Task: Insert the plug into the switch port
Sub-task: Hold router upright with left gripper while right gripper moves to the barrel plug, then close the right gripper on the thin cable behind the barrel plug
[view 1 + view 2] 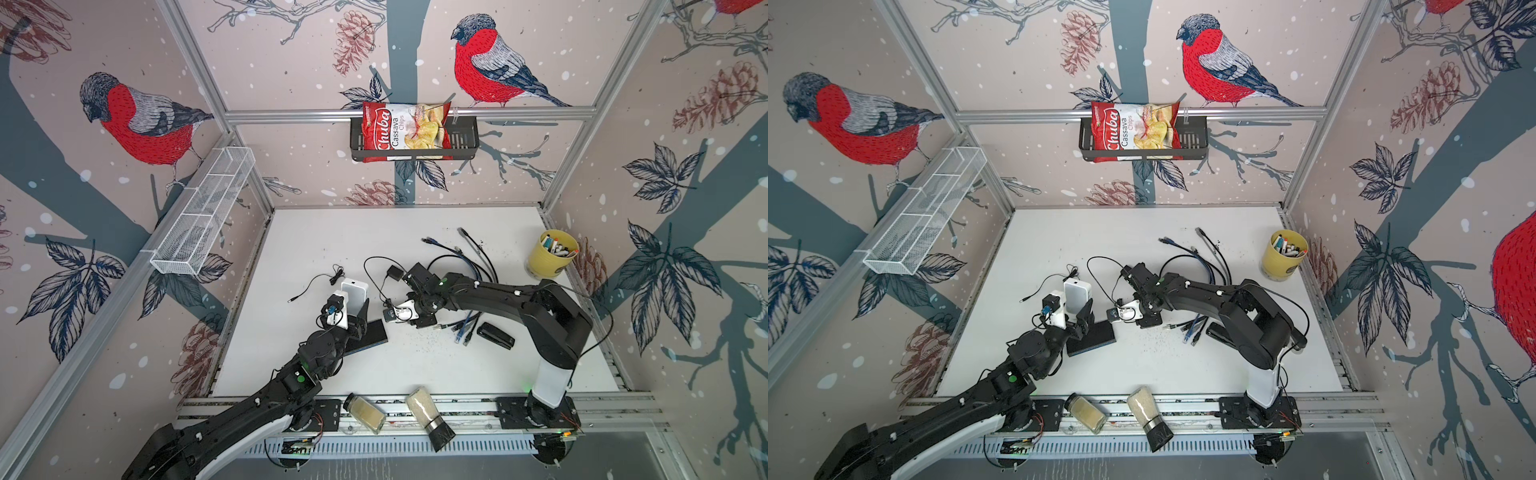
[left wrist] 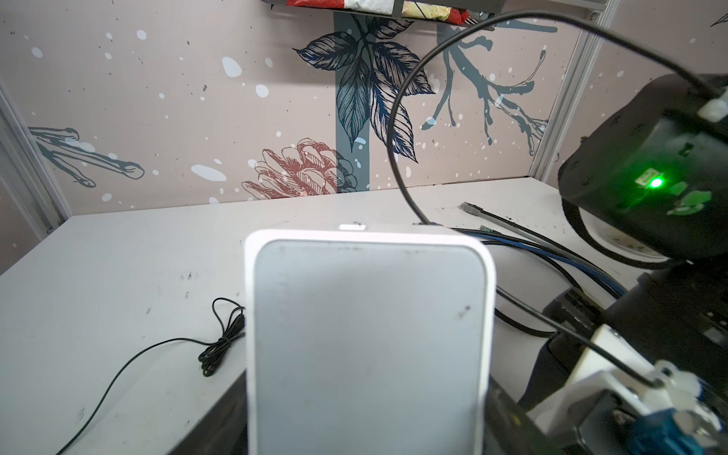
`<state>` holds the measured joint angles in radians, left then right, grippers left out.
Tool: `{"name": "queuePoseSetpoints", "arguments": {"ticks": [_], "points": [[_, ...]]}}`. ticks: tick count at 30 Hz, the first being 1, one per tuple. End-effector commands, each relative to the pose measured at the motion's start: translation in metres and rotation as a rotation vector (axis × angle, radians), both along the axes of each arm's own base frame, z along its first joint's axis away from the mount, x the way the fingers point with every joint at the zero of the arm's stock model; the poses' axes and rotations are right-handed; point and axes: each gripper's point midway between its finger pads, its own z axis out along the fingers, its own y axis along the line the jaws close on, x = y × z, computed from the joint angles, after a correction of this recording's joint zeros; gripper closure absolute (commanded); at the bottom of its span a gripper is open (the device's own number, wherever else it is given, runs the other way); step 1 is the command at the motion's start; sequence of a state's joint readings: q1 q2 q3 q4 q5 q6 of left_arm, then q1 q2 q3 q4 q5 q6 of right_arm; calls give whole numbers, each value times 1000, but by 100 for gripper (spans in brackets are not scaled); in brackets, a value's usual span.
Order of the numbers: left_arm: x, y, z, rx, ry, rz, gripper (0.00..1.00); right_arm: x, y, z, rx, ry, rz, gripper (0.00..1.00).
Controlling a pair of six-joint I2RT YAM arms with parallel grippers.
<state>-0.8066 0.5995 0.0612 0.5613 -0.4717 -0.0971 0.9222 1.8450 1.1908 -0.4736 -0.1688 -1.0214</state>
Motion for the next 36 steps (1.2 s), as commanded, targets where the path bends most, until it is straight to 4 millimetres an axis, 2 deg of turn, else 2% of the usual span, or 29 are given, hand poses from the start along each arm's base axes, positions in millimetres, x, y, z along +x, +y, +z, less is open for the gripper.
{"name": "queuePoseSetpoints", "arguments": {"ticks": [1, 10, 16, 19, 23, 26, 29, 31, 36], "points": [[0, 0, 0, 9, -3, -5, 66, -8, -2, -6, -41, 36, 17, 68], [-2, 3, -1, -1, -9, -3, 66, -2, 2, -18, -90, 29, 14, 68], [-3, 3, -1, -6, -11, -8, 67, 2, -3, -26, -139, 24, -3, 74], [-3, 3, -1, -3, -12, -9, 66, 2, -4, -29, -153, 27, -7, 80], [-3, 1, 0, 0, -14, -13, 66, 2, -3, -28, -149, 46, -9, 95], [-3, 1, 1, 2, -15, -15, 66, 2, 1, -23, -118, 69, -13, 99], [-2, 0, 1, 4, -13, -17, 66, 5, 9, -14, -42, 95, -35, 100], [-2, -1, 0, 7, -10, -20, 67, 14, 19, 0, 63, 115, -90, 100], [-1, -4, -1, 13, -2, -30, 67, 44, 40, 49, 368, 216, -287, 100]]}}
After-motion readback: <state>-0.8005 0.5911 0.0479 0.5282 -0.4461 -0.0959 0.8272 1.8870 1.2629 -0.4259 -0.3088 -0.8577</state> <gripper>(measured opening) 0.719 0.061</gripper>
